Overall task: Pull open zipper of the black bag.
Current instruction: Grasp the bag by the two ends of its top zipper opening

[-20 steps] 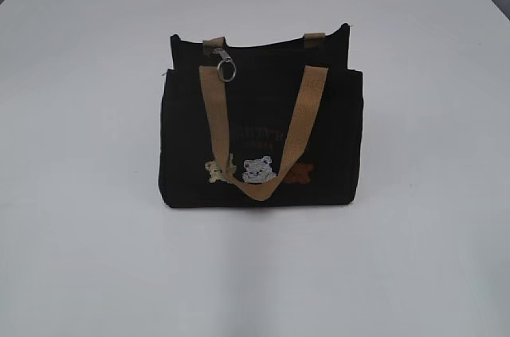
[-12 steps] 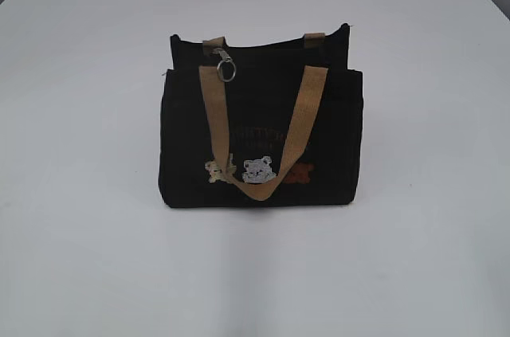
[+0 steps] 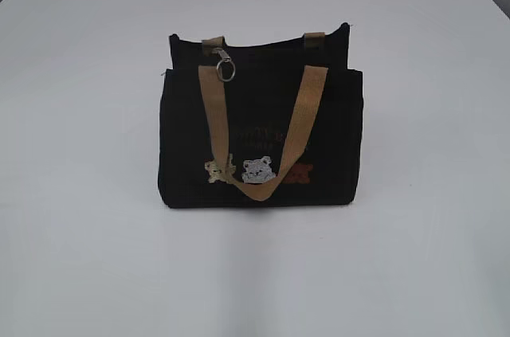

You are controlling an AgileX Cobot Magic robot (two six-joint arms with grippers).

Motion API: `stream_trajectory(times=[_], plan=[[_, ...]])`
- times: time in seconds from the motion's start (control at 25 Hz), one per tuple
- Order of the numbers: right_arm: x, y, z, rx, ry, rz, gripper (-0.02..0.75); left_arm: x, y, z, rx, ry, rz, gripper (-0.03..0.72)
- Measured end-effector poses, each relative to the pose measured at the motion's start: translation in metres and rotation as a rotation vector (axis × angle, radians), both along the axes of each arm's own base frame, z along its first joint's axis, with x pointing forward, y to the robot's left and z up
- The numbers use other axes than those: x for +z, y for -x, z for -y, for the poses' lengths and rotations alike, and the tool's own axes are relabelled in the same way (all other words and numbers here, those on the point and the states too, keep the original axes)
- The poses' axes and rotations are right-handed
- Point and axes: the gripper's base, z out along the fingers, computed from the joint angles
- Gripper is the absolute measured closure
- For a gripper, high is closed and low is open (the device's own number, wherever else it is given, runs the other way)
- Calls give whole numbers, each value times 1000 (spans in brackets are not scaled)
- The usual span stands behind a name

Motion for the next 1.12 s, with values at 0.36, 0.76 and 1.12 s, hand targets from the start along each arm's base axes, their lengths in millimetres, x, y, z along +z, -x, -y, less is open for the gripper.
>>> stream_trajectory(times=[0.36, 0.76, 1.12], plan=[[0, 0, 0, 0, -1, 0, 429, 32, -114, 41, -468, -88, 222, 335], [0, 0, 0, 0, -1, 0, 429, -69, -247, 78, -772, -160, -1, 309], [1, 1, -5, 40, -39, 0, 429, -103, -299, 118, -949, -240, -29, 286]])
